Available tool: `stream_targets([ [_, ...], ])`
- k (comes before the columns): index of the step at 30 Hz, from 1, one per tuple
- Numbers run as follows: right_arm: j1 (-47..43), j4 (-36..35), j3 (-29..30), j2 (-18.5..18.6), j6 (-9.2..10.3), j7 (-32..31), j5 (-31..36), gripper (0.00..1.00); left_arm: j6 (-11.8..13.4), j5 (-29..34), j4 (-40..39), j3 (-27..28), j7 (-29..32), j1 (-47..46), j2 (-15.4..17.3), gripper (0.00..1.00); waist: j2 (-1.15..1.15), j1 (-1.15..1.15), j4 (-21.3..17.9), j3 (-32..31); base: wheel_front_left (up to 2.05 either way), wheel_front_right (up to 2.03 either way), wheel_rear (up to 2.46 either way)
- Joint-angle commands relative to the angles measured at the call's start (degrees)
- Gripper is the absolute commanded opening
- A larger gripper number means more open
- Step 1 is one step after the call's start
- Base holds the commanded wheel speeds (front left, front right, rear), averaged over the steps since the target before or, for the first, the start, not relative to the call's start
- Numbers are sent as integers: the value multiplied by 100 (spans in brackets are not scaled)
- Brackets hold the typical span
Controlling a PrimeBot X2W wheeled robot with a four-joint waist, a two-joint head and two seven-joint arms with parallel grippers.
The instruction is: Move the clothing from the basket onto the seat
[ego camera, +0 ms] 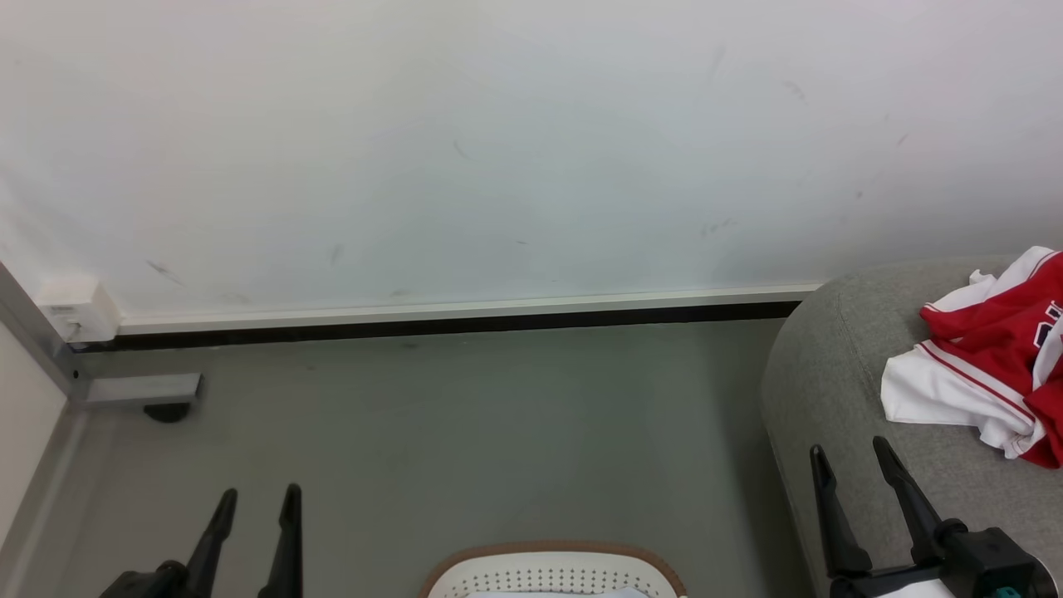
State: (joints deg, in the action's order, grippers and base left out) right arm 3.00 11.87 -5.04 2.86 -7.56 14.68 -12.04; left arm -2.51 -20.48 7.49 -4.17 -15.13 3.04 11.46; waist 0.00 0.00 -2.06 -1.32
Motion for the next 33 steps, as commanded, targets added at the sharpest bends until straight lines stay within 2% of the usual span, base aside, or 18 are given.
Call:
stream_targets([
  [1,58,22,-4,-3,15,22,-21,100,-27,117,30,42,-1,-5,-24,100,0,0,7,0,0,0,0],
  [21,136,123,-150,-3,15,47,-79,100,-365,378,242,444,-1,-56,-340,100,0,0,2,1,0,0,0],
  [22,53,117,-169,-1,0,27,-71,0,-351,304,249,409,4,-28,-351,0,0,0,4,1,0,0,0],
  [25,-46,201,-183,-2,0,13,-162,0,-352,214,391,398,44,-6,-398,0,0,0,5,1,0,0,0],
  [33,4,199,-86,48,1,-183,-1100,0,-369,-606,440,493,298,-138,-447,0,0,0,19,9,0,0,0],
])
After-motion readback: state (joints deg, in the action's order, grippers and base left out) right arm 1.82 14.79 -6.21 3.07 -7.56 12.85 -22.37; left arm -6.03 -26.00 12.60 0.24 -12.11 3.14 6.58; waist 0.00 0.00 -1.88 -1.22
